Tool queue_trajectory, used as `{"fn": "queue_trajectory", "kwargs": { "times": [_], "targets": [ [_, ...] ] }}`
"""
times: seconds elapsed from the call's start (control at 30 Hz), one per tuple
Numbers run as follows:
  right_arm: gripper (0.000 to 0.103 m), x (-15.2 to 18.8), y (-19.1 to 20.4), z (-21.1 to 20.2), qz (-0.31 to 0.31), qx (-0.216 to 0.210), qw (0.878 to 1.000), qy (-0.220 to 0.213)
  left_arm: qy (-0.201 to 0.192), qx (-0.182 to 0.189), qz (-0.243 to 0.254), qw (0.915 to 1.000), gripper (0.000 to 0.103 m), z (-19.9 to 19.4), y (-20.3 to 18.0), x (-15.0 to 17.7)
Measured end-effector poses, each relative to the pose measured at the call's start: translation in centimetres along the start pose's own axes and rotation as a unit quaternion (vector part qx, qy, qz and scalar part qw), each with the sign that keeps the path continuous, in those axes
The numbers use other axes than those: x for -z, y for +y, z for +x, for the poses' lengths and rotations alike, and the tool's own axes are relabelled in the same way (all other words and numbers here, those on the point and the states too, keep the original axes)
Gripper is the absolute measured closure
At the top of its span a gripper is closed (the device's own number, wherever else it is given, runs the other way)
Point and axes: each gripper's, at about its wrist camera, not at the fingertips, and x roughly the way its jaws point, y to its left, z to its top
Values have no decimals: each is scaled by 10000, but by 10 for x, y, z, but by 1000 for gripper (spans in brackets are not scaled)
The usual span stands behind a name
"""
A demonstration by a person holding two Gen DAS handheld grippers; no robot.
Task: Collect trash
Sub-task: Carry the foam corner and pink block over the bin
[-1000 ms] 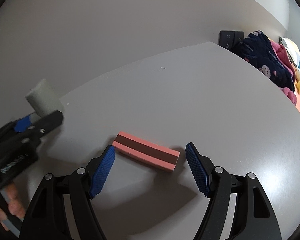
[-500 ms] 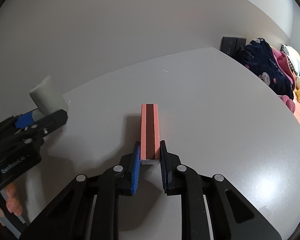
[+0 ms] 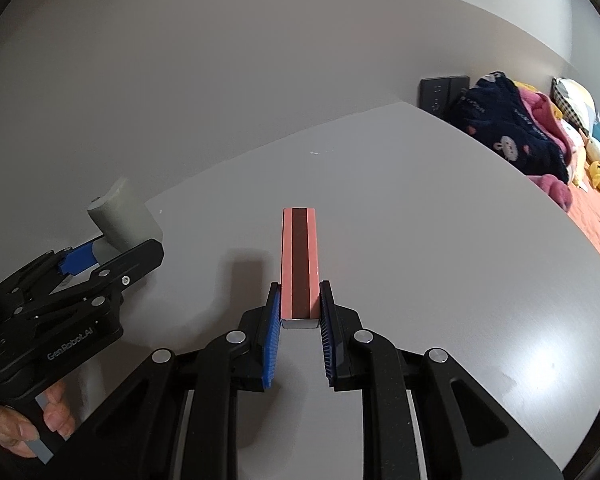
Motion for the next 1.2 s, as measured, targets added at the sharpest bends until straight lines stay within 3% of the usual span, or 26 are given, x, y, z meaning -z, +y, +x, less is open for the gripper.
{"fn": "queue_trajectory", "kwargs": {
  "times": [0.53, 1.2],
  "targets": [
    [83, 24, -3, -63, 170, -8, 9995, -274, -166, 237, 232, 9993, 43, -50, -45, 15],
    [83, 75, -47, -137, 522, 156, 9971, -523, -193, 610, 603, 9961, 43, -89, -116, 44]
  ]
}}
